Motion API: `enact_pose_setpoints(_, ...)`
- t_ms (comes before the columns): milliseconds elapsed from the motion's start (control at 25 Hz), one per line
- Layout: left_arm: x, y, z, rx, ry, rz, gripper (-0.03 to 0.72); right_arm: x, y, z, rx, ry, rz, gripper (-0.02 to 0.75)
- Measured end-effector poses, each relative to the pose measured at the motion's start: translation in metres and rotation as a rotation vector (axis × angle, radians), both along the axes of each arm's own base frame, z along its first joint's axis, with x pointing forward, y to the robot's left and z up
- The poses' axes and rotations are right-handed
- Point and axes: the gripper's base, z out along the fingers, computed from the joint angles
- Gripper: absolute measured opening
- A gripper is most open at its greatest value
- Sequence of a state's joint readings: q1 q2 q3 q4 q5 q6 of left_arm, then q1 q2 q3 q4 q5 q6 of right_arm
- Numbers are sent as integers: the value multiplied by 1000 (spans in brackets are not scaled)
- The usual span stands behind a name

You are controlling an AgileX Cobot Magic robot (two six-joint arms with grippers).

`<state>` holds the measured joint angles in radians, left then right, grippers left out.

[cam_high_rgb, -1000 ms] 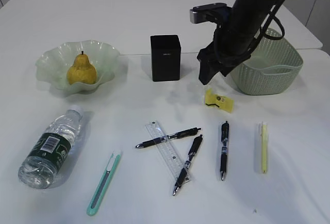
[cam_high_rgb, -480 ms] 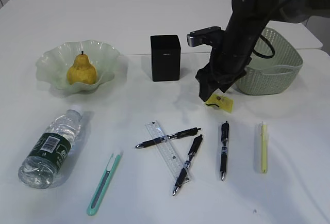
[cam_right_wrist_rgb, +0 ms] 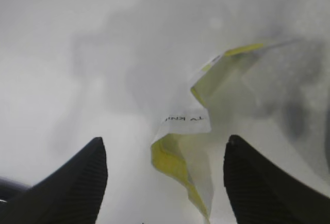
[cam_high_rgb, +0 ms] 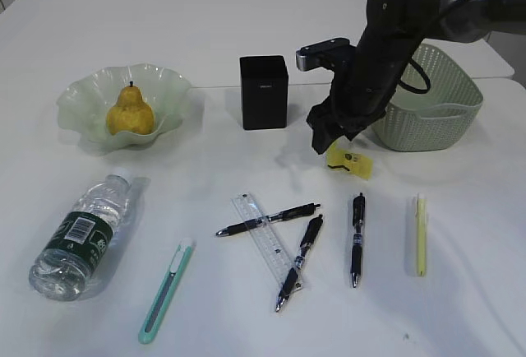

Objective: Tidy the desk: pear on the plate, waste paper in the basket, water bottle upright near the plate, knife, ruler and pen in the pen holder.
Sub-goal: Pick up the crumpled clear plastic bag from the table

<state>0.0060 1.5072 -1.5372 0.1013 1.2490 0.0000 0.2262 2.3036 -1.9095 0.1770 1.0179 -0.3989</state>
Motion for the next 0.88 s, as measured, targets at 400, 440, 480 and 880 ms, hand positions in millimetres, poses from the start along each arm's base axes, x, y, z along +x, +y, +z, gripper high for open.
enact_pose_setpoints(400, 0, 0, 0, 0, 0, 0, 447, 4, 1, 1, 9, -48, -10, 552)
enact_pose_setpoints(440, 0, 0, 0, 0, 0, 0, 447, 5, 1, 1, 10, -54, -11, 552)
enact_pose_setpoints(480, 0, 0, 0, 0, 0, 0, 447, 5, 1, 2, 11, -60, -12, 552)
enact_pose_setpoints(880, 0, 0, 0, -2, 0, 0, 415, 9, 1, -9, 14, -58, -34, 551)
